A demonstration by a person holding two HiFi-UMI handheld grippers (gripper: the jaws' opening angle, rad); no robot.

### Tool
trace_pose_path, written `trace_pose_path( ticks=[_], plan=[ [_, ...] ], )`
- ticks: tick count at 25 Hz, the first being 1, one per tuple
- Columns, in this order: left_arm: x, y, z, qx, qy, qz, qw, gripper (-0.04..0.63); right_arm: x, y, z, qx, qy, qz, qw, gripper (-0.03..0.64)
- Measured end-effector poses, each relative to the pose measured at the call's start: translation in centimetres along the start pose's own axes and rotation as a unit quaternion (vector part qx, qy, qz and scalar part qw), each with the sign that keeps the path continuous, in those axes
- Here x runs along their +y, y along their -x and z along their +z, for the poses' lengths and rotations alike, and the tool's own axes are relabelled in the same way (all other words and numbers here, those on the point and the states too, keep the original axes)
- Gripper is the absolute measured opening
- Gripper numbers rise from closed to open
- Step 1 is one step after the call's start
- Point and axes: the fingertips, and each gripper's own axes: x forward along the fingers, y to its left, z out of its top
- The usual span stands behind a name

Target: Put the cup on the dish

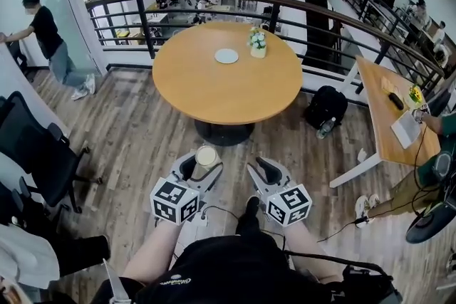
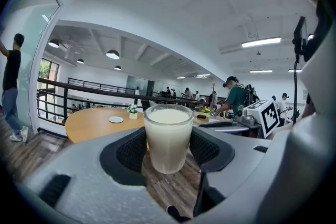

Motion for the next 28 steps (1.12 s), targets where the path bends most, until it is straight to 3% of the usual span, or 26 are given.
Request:
trace_pose_path(
  ticks=[7,20,28],
  plan=[
    [4.0,-6.1,1.3,0.0,-0.002,0.01,1.0,0.253,-5.5,-5.0,1.4,-0.004,0.008,0.015,1.0,0.109],
    [7.8,-23.0,7.2,-0.009,0.007,0.054,0.9985,0.253,-21.8,-11.6,5.7,0.005,0.014,0.067,0.998,0.109],
    [9.8,-27.9,8.3,-0.009,0.014,0.085,0.9963,0.253,-27.1,-14.4,6.7,0.01,0.014,0.094,0.995,0.109]
  ],
)
